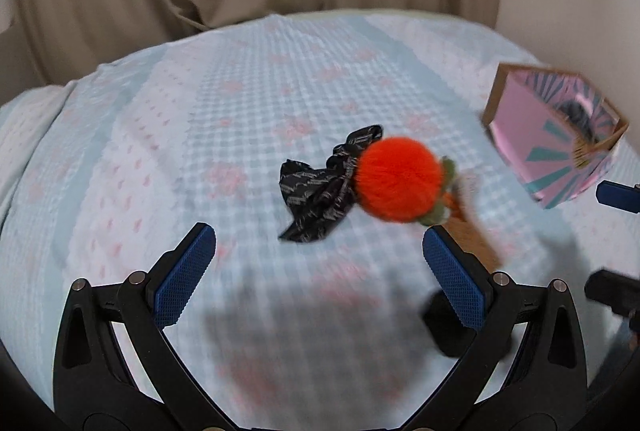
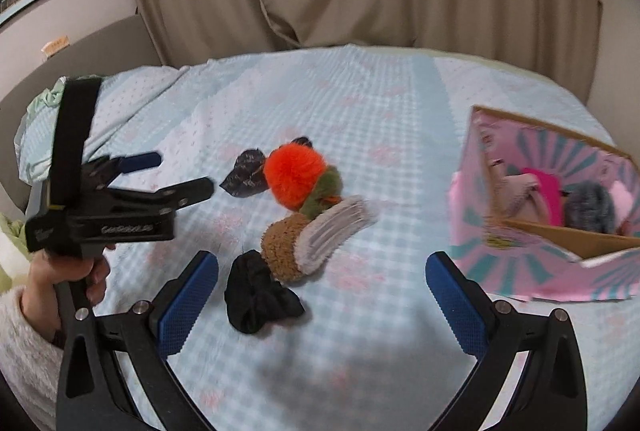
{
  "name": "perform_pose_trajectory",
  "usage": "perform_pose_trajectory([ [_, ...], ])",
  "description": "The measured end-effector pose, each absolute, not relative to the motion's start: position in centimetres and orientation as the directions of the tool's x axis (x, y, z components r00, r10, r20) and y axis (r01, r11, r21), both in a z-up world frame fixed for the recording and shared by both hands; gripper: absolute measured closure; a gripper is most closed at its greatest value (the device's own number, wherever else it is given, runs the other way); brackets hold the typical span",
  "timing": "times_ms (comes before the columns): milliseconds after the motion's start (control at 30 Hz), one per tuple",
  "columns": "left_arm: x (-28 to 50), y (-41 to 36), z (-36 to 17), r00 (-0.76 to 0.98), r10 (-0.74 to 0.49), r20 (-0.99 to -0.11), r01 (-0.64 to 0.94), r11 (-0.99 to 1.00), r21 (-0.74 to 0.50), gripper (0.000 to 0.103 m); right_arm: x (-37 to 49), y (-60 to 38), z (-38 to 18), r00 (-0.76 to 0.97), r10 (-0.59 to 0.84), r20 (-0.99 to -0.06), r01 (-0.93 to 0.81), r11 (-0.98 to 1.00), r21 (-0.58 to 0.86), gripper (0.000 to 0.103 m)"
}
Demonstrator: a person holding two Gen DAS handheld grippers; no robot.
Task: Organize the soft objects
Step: 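Grasp the black scrunchie with the left tool while the right tool grasps the brown plush clip, then lift the scrunchie and plush clip and carry both toward the pink box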
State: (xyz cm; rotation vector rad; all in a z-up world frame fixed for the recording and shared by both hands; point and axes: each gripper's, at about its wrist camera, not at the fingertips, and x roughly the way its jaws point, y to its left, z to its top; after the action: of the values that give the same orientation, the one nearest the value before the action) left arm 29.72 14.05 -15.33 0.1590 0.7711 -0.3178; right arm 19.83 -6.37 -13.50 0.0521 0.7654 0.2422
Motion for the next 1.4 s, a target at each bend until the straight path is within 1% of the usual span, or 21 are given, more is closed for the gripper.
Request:
perform_pose_trajectory([
  [133, 33.6, 13.4, -17.7, 0.637, -0.226, -0.737, 0.398, 0.915, 0.064, 0.0, 22.3, -5.1, -15.6, 0.671, 0.245, -0.7, -0.195, 0.969, 0.152, 0.0],
  [233, 35.7, 13.2, -19.1, 0.612, -0.239, -0.754, 0.429, 0.901, 0.062, 0.0, 23.9, -4.6, -17.1, 0.655, 0.251, -0.712, -0.184, 0.968, 0.172, 0.0],
  [333, 37.3, 12.7, -20.4, 0.588, -0.255, -0.768, 0.466, 0.883, 0.063, 0.004, 25.2, -4.5, -18.2, 0.641, 0.258, -0.723, -0.172, 0.966, 0.193, 0.001],
  [400, 38.0, 12.1, -21.2, 0.571, -0.264, -0.777, 0.496, 0.866, 0.07, 0.009, 26.1, -4.4, -19.2, 0.629, 0.266, -0.731, -0.162, 0.964, 0.212, 0.009],
  [433, 38.4, 11.7, -21.7, 0.56, -0.271, -0.783, 0.514, 0.855, 0.072, 0.013, 26.4, -4.5, -19.5, 0.623, 0.271, -0.734, -0.157, 0.962, 0.222, 0.011],
  [467, 38.6, 11.4, -22.0, 0.552, -0.276, -0.787, 0.526, 0.847, 0.072, 0.016, 26.8, -4.6, -20.0, 0.612, 0.279, -0.74, -0.151, 0.96, 0.238, 0.015],
  [500, 38.9, 11.1, -22.4, 0.542, -0.281, -0.792, 0.539, 0.839, 0.071, 0.018, 27.1, -4.7, -20.4, 0.603, 0.29, -0.743, -0.149, 0.956, 0.252, 0.02],
  [567, 39.2, 10.6, -22.6, 0.527, -0.314, -0.79, 0.561, 0.826, 0.046, 0.026, 27.4, -4.7, -20.8, 0.59, 0.32, -0.741, -0.153, 0.946, 0.287, 0.023],
  [600, 39.4, 10.6, -22.5, 0.521, -0.327, -0.788, 0.566, 0.824, 0.033, 0.028, 27.5, -4.7, -21.0, 0.583, 0.336, -0.74, -0.156, 0.94, 0.304, 0.025],
  [633, 39.6, 10.5, -22.5, 0.512, -0.339, -0.789, 0.57, 0.821, 0.017, 0.033, 27.5, -4.6, -21.1, 0.579, 0.345, -0.739, -0.161, 0.937, 0.311, 0.029],
  [667, 39.7, 10.5, -22.4, 0.51, -0.342, -0.789, 0.571, 0.821, 0.013, 0.042, 27.5, -4.6, -21.1, 0.575, 0.354, -0.737, -0.168, 0.933, 0.318, 0.033],
  [700, 39.8, 10.4, -22.4, 0.509, -0.349, -0.787, 0.575, 0.818, 0.009, 0.045, 27.6, -4.4, -21.1, 0.571, 0.366, -0.735, -0.176, 0.929, 0.326, 0.038],
  [767, 39.8, 10.2, -22.2, 0.501, -0.36, -0.787, 0.586, 0.81, 0.003, 0.055, 27.6, -4.0, -21.0, 0.569, 0.367, -0.736, -0.179, 0.929, 0.324, 0.039],
  [967, 39.4, 9.2, -22.0, 0.504, -0.35, -0.79, 0.609, 0.792, 0.039, 0.069, 27.7, -4.3, -20.8, 0.57, 0.378, -0.73, -0.179, 0.924, 0.339, 0.045],
  [1067, 39.3, 9.2, -21.9, 0.508, -0.347, -0.788, 0.601, 0.798, 0.036, 0.072, 27.5, -4.2, -20.7, 0.572, 0.379, -0.727, -0.184, 0.923, 0.337, 0.048],
  [1400, 38.0, 11.8, -21.3, 0.538, -0.338, -0.772, 0.537, 0.843, 0.005, 0.072, 27.3, -4.5, -20.3, 0.58, 0.388, -0.716, -0.182, 0.919, 0.35, 0.056],
])
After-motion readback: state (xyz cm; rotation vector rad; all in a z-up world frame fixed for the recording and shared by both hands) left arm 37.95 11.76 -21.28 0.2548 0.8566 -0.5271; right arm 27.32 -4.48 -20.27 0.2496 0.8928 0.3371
